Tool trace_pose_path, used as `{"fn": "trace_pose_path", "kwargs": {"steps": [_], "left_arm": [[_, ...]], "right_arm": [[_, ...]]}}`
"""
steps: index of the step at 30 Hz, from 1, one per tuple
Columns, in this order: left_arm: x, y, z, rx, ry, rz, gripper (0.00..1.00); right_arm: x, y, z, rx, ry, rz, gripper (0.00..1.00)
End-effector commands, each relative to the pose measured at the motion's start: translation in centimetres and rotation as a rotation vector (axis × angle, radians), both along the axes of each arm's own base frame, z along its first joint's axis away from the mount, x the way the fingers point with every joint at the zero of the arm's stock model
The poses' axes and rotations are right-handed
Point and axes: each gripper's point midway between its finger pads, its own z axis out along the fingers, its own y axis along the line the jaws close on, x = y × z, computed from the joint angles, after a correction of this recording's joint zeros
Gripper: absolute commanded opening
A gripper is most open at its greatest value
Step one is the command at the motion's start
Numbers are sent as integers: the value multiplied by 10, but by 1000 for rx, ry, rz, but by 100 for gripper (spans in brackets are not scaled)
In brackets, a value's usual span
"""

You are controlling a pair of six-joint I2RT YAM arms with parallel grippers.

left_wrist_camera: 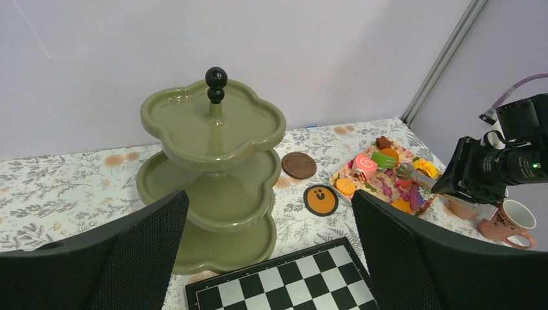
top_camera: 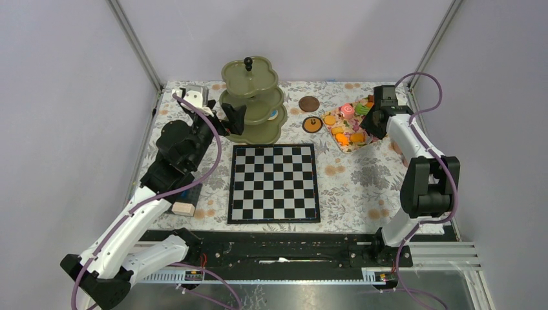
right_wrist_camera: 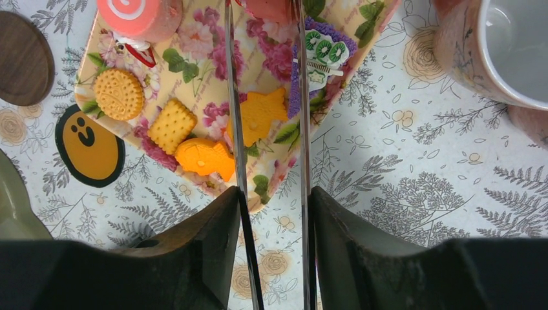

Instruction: Serve the afternoon tea

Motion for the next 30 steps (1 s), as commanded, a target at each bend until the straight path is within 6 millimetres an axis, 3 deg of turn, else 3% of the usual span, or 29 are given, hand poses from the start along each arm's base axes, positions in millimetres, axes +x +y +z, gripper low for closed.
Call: {"fn": "trace_pose_path", "kwargs": {"steps": [1,9,12,18,26,30], "left_arm": [[-4,-1,12,-32,-41,-16,99],[-4,-2,11,-32,-38,-17,99],[-3,-2,10,-31,-37,-16,99],[-3,-2,9,-30,-36,-17,99],[-2,-5,7,-31,-30,-27,99],[-2,-7,6,-28,-24,-33,99]], "right_arm": [[11,-8,14,-54,-32,5,52],[13,-9,10,-63,-19,12,48],[11,-10,13,-68,-26,13,36],[1,-4,28,-57,-58,55,25],[-17,12,49,-6,-139,153,23],[-26,42,57,125,-185,259,22]]}}
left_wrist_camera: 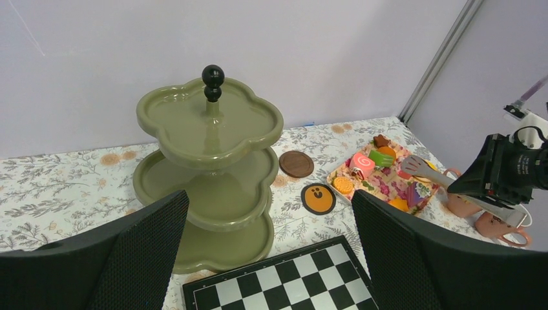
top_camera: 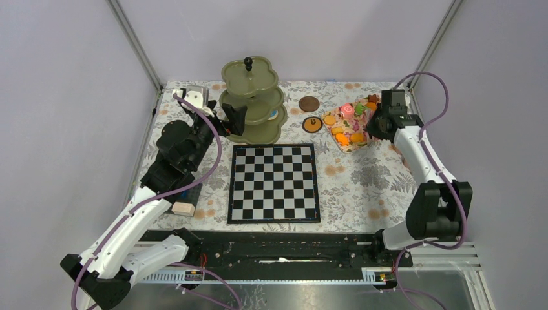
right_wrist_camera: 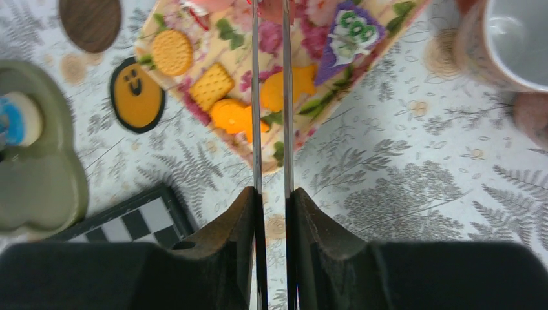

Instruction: Serve the afternoon tea

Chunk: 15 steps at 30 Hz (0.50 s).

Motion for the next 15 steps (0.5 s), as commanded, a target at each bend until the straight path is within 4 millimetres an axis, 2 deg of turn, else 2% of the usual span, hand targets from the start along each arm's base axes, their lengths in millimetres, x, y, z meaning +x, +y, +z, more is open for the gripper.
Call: {"fn": "trace_pose_path", "kwargs": {"steps": [1,6,12,15], "left_arm": [[-1,-5,8,-26,-29,-25,99],[1,-6,5,-22,-21,-22,99],[1,-5,6,-22,-22,-17,99],[2,-3,5,-17,-21,-4,99]], "right_arm": [[-4,40,25,153,-106,170,22],[-23,97,51,398,-186,396,22],[-43,182,96,594,-292,681,23],[-36,202,114,681,-350,687,24]]}}
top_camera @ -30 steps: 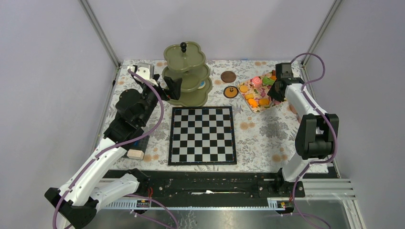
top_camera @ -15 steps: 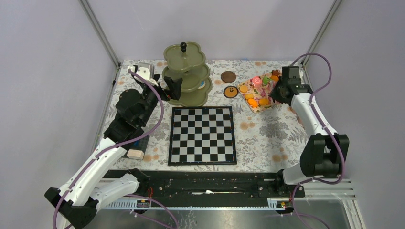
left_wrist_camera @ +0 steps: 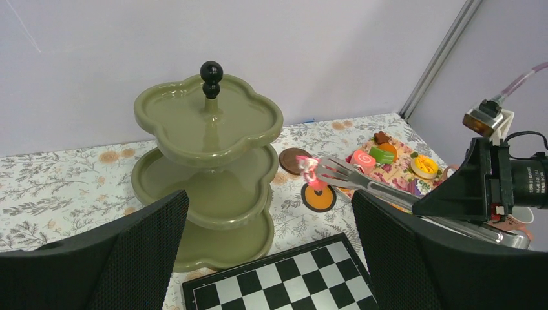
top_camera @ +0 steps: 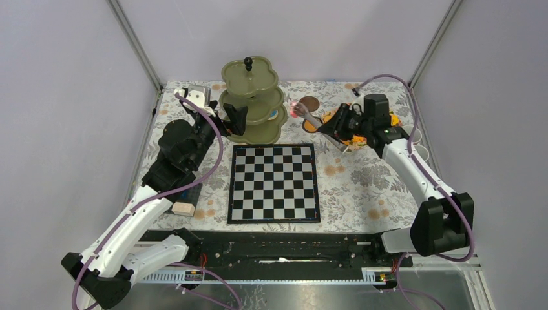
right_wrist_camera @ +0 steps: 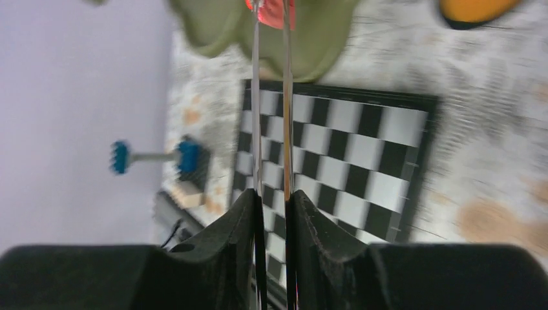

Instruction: Serve the afternoon tea

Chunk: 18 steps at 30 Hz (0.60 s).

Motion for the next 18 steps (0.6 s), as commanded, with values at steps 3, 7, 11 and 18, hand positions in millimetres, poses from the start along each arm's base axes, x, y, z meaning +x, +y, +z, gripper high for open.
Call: {"fn": "trace_pose_path", "kwargs": {"steps": [3,7,11,18], "left_arm": [[1,0,8,-20,-29,3,99],[0,0,8,-20,-30,3,99],[-1,2,11,-22,-37,7,99],[-3,4,12,-23,-44,11,99]], "right_arm": [[7,60,73,317,-176,154,24],[16,76,76,407,-155,189,24],[28,80,70,427,-128,172,24],[44,86,56,439,-105,158,24]]}}
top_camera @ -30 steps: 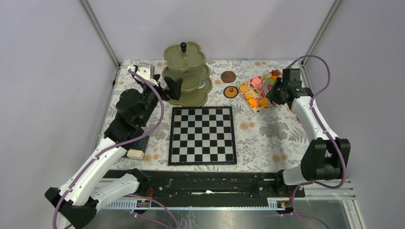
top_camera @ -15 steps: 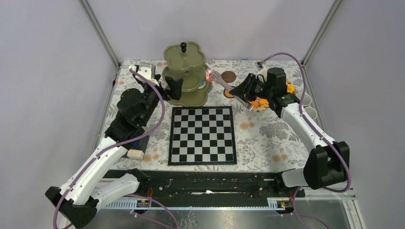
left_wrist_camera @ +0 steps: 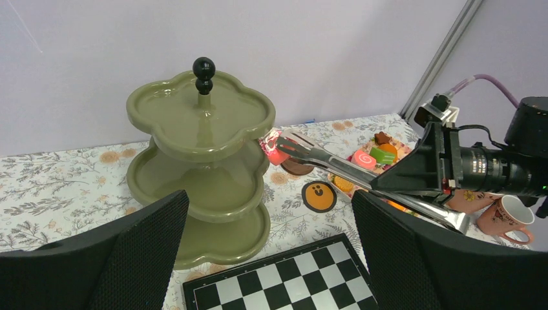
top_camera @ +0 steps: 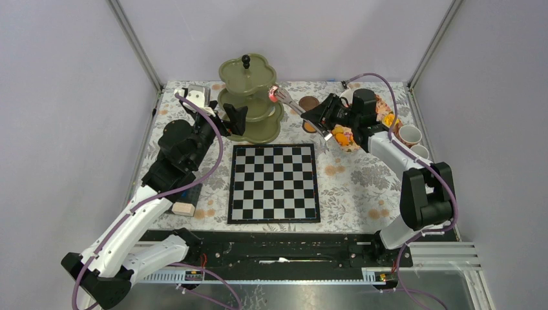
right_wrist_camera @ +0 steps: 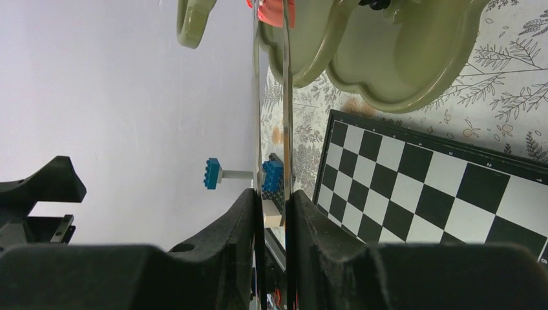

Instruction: Serve the afternoon tea

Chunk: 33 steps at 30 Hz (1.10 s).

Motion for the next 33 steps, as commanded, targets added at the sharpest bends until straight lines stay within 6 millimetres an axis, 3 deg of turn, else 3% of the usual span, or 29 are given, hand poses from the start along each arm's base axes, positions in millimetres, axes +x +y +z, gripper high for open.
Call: {"fn": "trace_pose_path", "kwargs": {"steps": [1,10,18,29,33], "left_arm": [[-3,3,13,-24,-44,8,99],[-2,4,11,-19,-43,12,99],[-2,4,11,-18,-45,13,99],[-3,4,12,-21,-47,13,99],[-2,3,11,-22,-43,7,99]], "right_arm": [[11,13,26,64,-90,34,24],[45,39,9,78,-67,67,25],[73,50,-2,86,-37,69,28],[78,55,-24,66,47,80,34],[79,47,-27,-6,33,41,41]]}}
